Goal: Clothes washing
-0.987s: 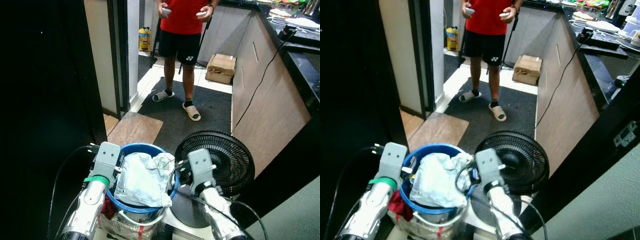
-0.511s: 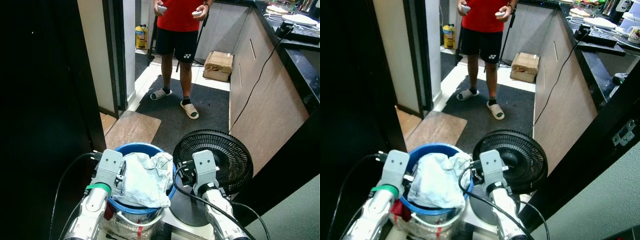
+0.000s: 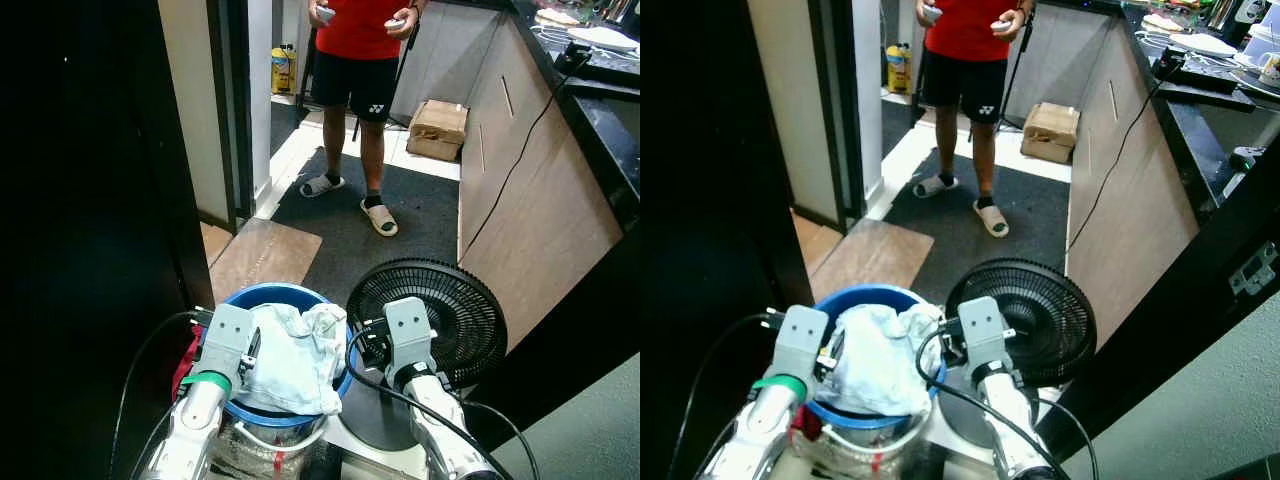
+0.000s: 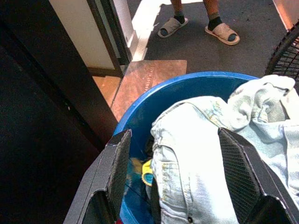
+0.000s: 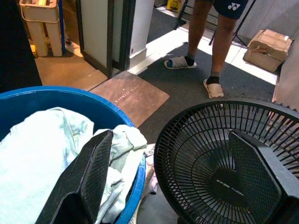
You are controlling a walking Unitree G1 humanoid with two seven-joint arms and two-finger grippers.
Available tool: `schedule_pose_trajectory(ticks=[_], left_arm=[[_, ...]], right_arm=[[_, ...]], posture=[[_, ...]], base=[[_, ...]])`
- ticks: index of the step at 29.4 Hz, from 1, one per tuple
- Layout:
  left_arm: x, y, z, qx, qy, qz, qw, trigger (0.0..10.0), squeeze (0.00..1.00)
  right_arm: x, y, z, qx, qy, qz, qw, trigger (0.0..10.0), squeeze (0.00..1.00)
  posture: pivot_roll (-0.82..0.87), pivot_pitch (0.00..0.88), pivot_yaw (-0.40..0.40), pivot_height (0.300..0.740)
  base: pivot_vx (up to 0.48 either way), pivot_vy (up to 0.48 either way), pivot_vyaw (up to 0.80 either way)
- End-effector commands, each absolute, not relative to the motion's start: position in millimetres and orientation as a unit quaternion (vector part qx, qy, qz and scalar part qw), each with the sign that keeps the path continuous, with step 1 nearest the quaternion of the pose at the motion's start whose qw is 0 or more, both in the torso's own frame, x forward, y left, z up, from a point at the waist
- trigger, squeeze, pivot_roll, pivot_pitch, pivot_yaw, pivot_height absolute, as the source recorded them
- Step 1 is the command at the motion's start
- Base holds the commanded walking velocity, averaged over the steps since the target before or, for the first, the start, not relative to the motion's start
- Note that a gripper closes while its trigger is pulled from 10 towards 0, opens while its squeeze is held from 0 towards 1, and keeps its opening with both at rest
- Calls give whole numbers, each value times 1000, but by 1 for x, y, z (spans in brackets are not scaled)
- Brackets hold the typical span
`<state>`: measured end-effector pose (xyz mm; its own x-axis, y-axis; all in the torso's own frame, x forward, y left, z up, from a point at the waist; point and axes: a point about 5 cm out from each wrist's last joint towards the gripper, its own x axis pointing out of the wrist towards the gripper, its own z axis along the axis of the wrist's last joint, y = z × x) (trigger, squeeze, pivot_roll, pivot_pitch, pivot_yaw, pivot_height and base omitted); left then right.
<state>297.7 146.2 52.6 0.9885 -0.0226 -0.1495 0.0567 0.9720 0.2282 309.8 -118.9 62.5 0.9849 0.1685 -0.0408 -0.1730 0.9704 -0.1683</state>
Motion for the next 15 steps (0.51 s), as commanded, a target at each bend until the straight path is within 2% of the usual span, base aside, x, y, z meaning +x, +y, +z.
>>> schedule_pose_trajectory(ticks=[1, 3, 5, 7, 13, 15], left_arm=[[293, 145, 44, 123, 91, -24, 988, 10000, 0], [297, 145, 49, 122, 86, -21, 989, 10000, 0], [297, 145, 49, 122, 86, -21, 989, 10000, 0], [307, 155, 62, 124, 73, -10, 989, 10000, 0], [312, 161, 72, 126, 63, -2, 990, 10000, 0], [317, 162, 86, 122, 47, 2, 991, 10000, 0]], right_arm=[[309, -123, 59, -88, 23, 82, 992, 10000, 0], [311, -127, 63, -92, 19, 80, 992, 10000, 0], [311, -127, 63, -92, 19, 80, 992, 10000, 0], [318, -124, 73, -101, 7, 99, 990, 10000, 0], [323, -117, 80, -105, 0, 116, 988, 10000, 0], [327, -111, 88, -105, -8, 127, 986, 10000, 0]], posture=[[112, 68, -35, 740], [101, 136, -35, 740], [101, 136, -35, 740], [94, 244, -26, 740], [91, 280, -25, 740], [79, 400, -11, 740]], base=[[0, 0, 0], [0, 0, 0], [0, 0, 0], [0, 0, 0], [0, 0, 0], [0, 0, 0]])
